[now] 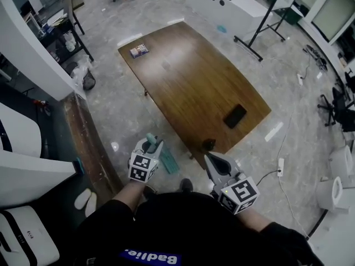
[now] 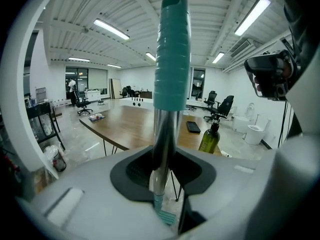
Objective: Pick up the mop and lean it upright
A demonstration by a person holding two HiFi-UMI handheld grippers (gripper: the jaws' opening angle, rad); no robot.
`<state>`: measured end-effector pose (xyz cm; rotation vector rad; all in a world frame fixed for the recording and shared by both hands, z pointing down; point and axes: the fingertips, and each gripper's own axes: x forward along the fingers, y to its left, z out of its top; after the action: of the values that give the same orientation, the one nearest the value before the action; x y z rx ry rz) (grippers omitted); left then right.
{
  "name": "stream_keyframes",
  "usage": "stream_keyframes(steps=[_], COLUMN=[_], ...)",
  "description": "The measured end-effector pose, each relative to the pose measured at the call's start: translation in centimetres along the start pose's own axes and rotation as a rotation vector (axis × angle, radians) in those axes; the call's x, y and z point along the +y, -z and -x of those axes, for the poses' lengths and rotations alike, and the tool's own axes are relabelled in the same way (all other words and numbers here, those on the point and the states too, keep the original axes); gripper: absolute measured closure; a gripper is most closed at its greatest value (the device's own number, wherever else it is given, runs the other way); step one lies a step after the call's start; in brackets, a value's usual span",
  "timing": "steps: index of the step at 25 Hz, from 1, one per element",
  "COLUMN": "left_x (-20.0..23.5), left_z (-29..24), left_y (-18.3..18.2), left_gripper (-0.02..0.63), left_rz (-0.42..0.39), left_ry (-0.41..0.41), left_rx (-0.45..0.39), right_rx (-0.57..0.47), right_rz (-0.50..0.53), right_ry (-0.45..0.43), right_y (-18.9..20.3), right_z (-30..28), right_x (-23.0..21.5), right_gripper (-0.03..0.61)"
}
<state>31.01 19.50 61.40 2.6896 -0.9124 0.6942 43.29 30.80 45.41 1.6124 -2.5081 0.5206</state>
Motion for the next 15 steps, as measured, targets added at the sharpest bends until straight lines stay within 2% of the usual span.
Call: stream_keyframes(steps=[6, 12, 15], left_x=[-0.2, -1.1, -1.1], left_z=[4.5, 11.5, 14.6], left_y=[-5.5, -13.0, -15.5], left_gripper=[0.498, 0.499, 0.499], left_rz=[-0.014, -0.043, -0.048], left_ry=[0.010, 0.007, -0.006], left_rx=[-0.120, -0.269, -0.326], right_rx=[-0.026, -0.044, -0.054], right_rz=[0.009, 0.015, 0.028], right_ry=[-0.044, -0.093, -0.120], right_y=[-1.3, -1.8, -1.8], right_z=[-1.7, -2.9, -3.7], right_x=[1.8, 3.5, 4.1], right_gripper=[0.572, 0.572, 0.572])
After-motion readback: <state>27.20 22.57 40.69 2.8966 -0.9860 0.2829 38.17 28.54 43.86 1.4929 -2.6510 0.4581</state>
